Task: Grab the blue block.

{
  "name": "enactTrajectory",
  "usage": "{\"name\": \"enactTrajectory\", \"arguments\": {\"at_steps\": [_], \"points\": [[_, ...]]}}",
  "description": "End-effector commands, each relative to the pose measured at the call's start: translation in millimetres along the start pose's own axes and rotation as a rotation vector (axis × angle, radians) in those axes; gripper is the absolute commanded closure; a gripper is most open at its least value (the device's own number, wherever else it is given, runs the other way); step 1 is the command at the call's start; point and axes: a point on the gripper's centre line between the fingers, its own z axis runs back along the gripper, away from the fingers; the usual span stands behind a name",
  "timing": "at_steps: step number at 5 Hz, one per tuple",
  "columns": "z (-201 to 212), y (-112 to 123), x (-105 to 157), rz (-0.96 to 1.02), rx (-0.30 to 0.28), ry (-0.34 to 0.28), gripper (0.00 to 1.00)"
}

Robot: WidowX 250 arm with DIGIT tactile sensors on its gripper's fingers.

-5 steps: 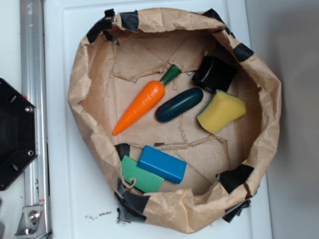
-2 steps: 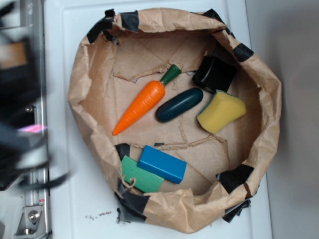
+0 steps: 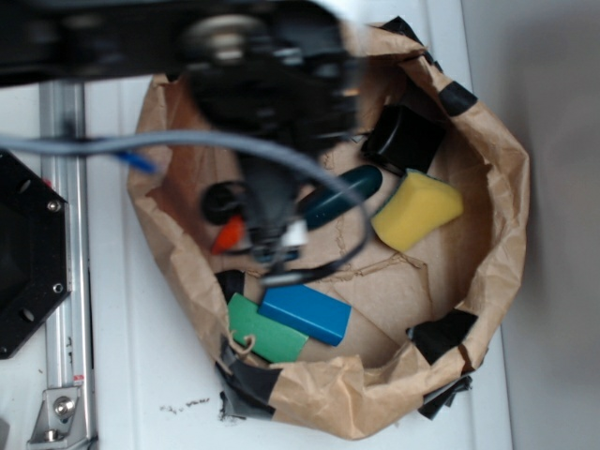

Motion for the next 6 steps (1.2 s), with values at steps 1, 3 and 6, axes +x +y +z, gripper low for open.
{"name": "enactTrajectory", "arguments": {"at_steps": [1,3,6], "points": [[-37.9,-69.7,-14.1,-0.235,-0.092,0.069,0.0],[-82.8,-98.7,-17.3,-0.319,-0.112,0.09,0.0],[-130.0,-78.5,-10.5,-0.2,-0.094,0.149,0.0]]}}
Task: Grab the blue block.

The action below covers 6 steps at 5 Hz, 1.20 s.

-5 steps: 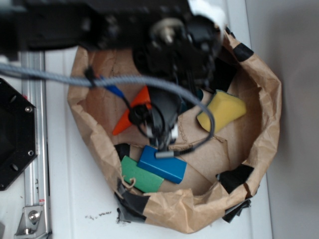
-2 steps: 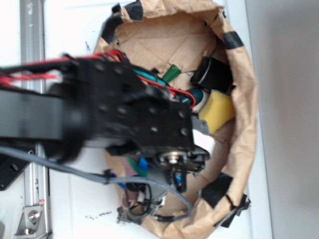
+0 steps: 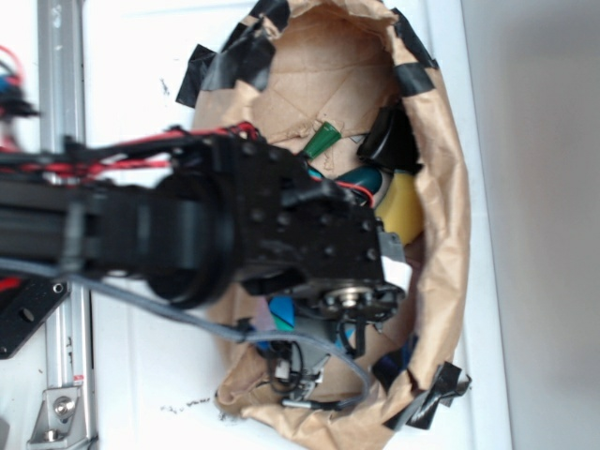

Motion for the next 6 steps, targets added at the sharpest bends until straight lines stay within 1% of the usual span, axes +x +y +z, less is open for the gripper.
{"name": "enactTrajectory", "arguments": {"at_steps": [1,2,3,4,5,6], "points": [[-12.4,16.1,-9.3,0.079,0.056,0.024,1.0],[7.6,33.2,-6.3,0.123,0.07,-0.023,1.0],[37.4,50.4,-0.9,0.16,0.127,-0.099,1.0],[73.3,60.2,0.6,0.196,0.173,-0.162,1.0],[124.5,60.1,-3.8,0.231,0.172,-0.213,1.0],[157.4,51.4,-6.1,0.22,0.166,-0.166,1.0]]}}
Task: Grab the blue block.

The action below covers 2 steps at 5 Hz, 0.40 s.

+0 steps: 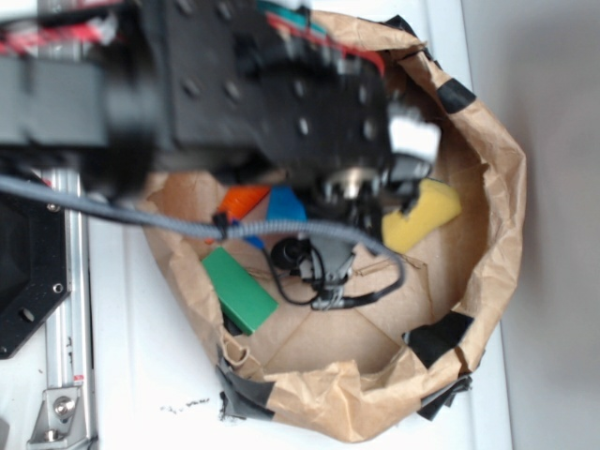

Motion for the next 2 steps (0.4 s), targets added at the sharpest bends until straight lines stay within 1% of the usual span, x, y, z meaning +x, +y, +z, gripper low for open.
{"name": "enactTrajectory", "arguments": {"at_steps": [1,2], "points": [[56.6,-10.4,-0.1,-0.03,0.001,0.013,1.0],[52.4,-15.3,-5.3,-0.016,0.047,0.007,1.0]]}}
